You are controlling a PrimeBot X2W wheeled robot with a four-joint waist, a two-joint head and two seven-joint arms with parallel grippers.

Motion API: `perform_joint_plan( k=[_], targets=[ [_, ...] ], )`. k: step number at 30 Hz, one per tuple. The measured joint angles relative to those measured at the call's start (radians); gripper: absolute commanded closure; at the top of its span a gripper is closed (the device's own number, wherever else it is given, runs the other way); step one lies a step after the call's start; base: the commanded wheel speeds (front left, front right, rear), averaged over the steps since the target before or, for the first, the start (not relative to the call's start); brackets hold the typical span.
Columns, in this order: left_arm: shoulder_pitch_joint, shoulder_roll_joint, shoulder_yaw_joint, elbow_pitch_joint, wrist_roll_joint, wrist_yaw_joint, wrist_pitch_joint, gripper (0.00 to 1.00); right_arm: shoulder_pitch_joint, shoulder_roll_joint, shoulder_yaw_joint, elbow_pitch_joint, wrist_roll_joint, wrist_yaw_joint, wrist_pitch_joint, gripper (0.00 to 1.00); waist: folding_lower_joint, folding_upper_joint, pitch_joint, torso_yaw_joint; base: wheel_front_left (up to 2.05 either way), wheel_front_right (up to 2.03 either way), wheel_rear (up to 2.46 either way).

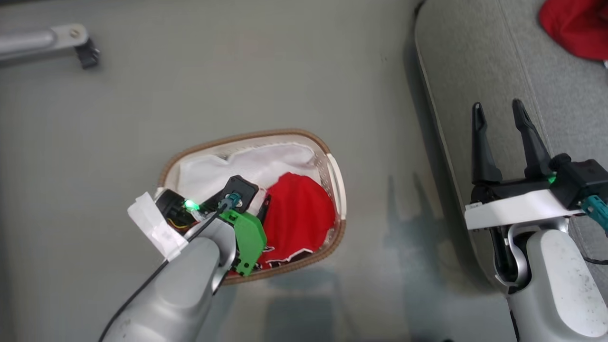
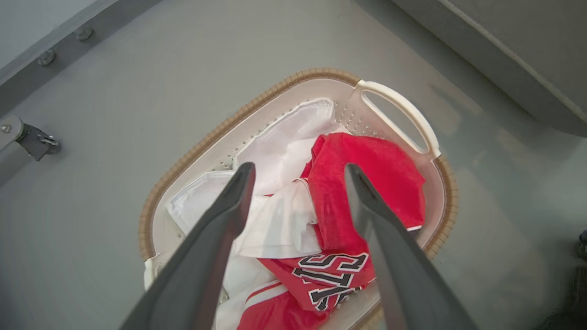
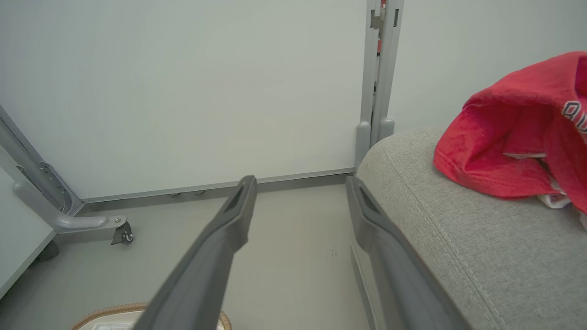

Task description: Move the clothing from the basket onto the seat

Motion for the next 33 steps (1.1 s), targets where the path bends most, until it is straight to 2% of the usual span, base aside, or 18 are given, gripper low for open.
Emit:
perform_joint_plan(
  k=[14, 27, 28, 29, 30, 31, 33],
  targets=[
    [-0.148, 0.015, -0.055, 0.189, -0.004, -0.011, 0.019, 0.0, -0.085, 0.0, 0.06, -0.048, 0.066, 0.0, 0.0, 0.0, 0.0001, 0.0, 0.252, -0.144, 0.0, 0.0, 0.0],
    [-0.236, 0.033, -0.044, 0.289, -0.026, -0.006, -0.002, 0.0, -0.116, 0.0, 0.084, -0.064, 0.077, 0.0, 0.0, 0.0, 0.0, 0.0, 0.384, -0.224, 0.0, 0.0, 0.0],
    [-0.237, 0.031, -0.045, 0.294, -0.029, -0.006, -0.003, 0.22, -0.117, 0.0, 0.084, -0.064, 0.077, 0.0, 0.0, 0.0, 0.0, 0.0, 0.388, -0.226, 0.0, 0.0, 0.0],
    [-0.237, 0.028, -0.047, 0.299, -0.031, -0.006, -0.007, 0.53, -0.117, 0.001, 0.083, -0.063, 0.077, 0.0, 0.0, 0.0, 0.0, 0.0, 0.391, -0.227, 0.0, 0.0, 0.0],
    [-0.237, 0.024, -0.049, 0.301, -0.033, -0.006, -0.011, 0.71, -0.117, 0.001, 0.082, -0.061, 0.075, 0.0, 0.0, 0.0, 0.0, 0.0, 0.391, -0.227, 0.0, 0.0, 0.0],
    [-0.237, 0.019, -0.052, 0.301, -0.035, -0.006, -0.019, 1.0, -0.118, 0.001, 0.078, -0.058, 0.072, 0.0, 0.0, 0.0, 0.0, 0.0, 0.391, -0.225, 0.0, 0.0, 0.0],
    [-0.237, 0.012, -0.057, 0.3, -0.045, -0.007, -0.039, 1.0, -0.118, 0.0, 0.072, -0.05, 0.065, 0.0, 0.0, 0.0, 0.0, 0.0, 0.386, -0.22, 0.0, 0.0, 0.0]
  ],
)
